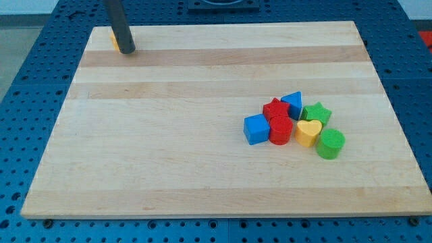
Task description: Move the blue triangle to the top center
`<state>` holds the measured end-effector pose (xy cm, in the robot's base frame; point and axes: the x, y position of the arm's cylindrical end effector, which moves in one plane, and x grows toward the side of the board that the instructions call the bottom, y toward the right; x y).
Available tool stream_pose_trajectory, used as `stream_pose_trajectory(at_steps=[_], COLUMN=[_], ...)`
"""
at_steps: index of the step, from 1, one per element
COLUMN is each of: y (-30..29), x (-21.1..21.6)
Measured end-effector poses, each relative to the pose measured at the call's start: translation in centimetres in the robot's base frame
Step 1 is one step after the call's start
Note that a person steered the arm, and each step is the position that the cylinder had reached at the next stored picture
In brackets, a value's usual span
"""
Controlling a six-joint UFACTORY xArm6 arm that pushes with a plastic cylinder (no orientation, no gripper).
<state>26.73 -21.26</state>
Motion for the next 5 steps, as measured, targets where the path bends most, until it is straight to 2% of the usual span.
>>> stream_pose_trajectory(at_steps=[1,2,3,4,5], y=[-0.5,5.8,8.4,8.5,11.6], x=[-0.7,0.9,2.0,2.6,10.3])
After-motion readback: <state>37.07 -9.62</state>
